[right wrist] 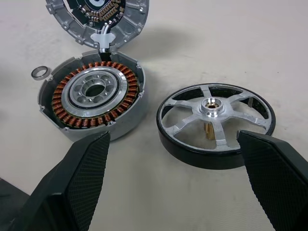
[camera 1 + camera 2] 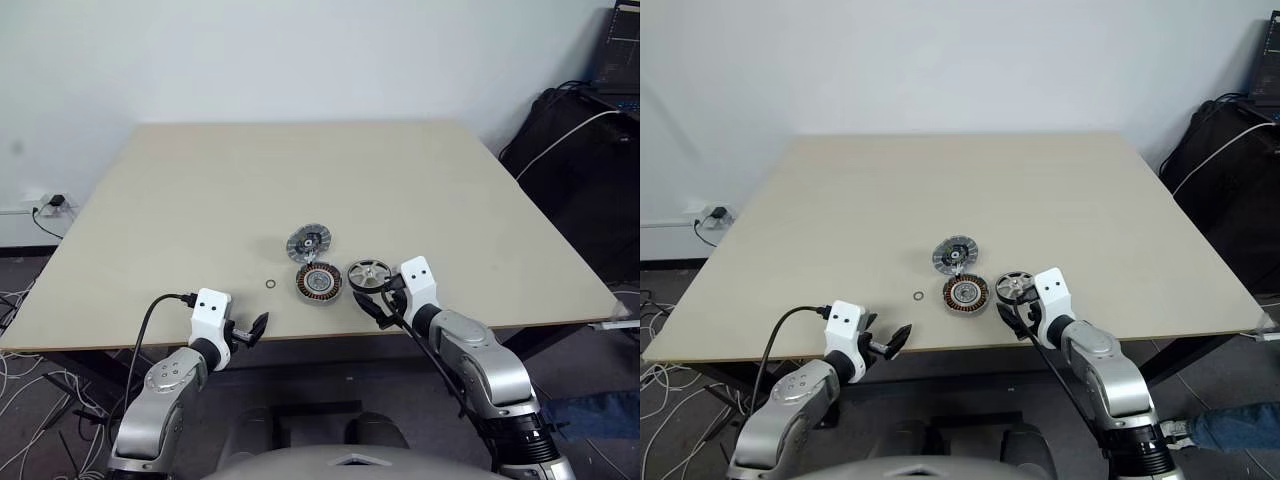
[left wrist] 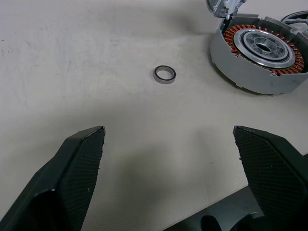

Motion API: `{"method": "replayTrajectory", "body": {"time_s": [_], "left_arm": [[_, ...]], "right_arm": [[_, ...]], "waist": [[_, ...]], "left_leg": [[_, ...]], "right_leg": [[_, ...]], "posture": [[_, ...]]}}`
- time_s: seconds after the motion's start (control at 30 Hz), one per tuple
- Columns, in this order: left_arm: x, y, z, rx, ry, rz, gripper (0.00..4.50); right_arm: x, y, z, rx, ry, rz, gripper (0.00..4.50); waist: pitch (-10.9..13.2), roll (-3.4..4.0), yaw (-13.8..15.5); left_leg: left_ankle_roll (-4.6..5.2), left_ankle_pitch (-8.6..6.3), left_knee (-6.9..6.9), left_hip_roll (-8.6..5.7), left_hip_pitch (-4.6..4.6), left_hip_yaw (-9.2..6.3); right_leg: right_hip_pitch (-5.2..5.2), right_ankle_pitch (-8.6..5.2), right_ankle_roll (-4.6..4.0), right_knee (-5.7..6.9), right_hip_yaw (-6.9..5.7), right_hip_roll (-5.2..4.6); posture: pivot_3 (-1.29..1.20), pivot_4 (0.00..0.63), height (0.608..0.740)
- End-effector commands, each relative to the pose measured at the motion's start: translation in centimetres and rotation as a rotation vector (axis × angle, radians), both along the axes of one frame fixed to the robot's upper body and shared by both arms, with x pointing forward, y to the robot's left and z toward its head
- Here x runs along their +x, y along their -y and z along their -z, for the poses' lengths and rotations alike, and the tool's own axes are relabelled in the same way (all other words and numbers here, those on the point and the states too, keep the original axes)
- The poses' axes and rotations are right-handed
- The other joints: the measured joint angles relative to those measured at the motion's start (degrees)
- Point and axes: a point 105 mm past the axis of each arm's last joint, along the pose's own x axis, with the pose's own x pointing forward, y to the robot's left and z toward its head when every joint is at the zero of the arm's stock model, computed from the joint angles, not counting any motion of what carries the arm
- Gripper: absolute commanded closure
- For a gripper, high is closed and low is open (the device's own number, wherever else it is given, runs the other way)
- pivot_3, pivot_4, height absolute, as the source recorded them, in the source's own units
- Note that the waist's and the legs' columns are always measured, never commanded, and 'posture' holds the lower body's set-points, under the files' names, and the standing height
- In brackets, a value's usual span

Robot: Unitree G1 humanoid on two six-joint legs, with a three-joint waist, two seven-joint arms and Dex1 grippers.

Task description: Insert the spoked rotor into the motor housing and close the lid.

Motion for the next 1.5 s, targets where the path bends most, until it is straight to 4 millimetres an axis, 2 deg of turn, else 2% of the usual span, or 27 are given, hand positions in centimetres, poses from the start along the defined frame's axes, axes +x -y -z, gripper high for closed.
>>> {"method": "replayTrajectory", "body": {"time_s": [0.03, 0.63, 0.8, 0.97, 1.23, 1.5], "left_arm": [[0.4, 0.6, -1.3, -0.008, 0.05, 0.019, 0.0], [0.6, 0.5, -1.2, 0.005, 0.055, 0.015, 0.0], [2.1, 0.1, -0.8, 0.057, 0.071, -0.004, 0.0], [4.7, 0.2, -0.6, 0.129, 0.094, 0.003, 0.0], [8.9, 1.3, -0.4, 0.14, 0.127, 0.016, 0.0], [10.0, 2.3, 0.6, 0.137, 0.096, 0.056, 0.0]], "right_arm": [[0.4, -0.1, -0.9, 0.001, 0.045, -0.005, 0.01], [0.4, -0.3, -1.0, -0.001, 0.045, 0.004, 0.01], [0.5, -0.6, -0.9, 0.0, 0.045, -0.002, 0.01], [0.8, -0.8, -1.1, 0.0, 0.05, -0.008, 0.01], [0.9, -0.7, -1.3, -0.002, 0.062, -0.002, 0.01], [0.6, -0.4, -1.5, 0.0, 0.068, 0.015, 0.01]], "waist": [[0.0, 0.0, 0.0], [0.0, 0.0, 0.0], [0.0, 0.0, 0.1], [0.0, -0.01, 0.1], [0.0, -0.05, 0.2], [0.0, -0.08, 0.1]], "left_leg": [[0.0, 0.0, 0.0, 0.0, 0.0, 0.0], [0.0, 0.0, 0.0, 0.0, 0.0, 0.0], [0.0, 0.0, 0.01, 0.0, 0.0, 0.0], [0.01, 0.01, 0.03, -0.04, 0.01, 0.0], [0.02, 0.02, 0.1, -0.06, 0.02, -0.01], [0.03, 0.02, 0.16, -0.05, 0.02, -0.02]], "right_leg": [[0.0, 0.0, 0.0, 0.0, 0.0, 0.0], [0.0, 0.0, 0.0, 0.0, 0.0, 0.0], [0.01, 0.0, 0.0, 0.01, -0.01, 0.0], [0.03, 0.02, 0.01, 0.01, -0.01, 0.02], [0.11, 0.05, 0.03, 0.01, -0.02, 0.07], [0.14, 0.08, 0.07, 0.01, -0.02, 0.11]], "posture": [[0.0, 0.0, 0.74], [0.0, 0.0, 0.74], [0.0, 0.0, 0.74], [0.0, 0.0, 0.74], [0.0, 0.0, 0.74], [0.0, 0.0, 0.74]]}}
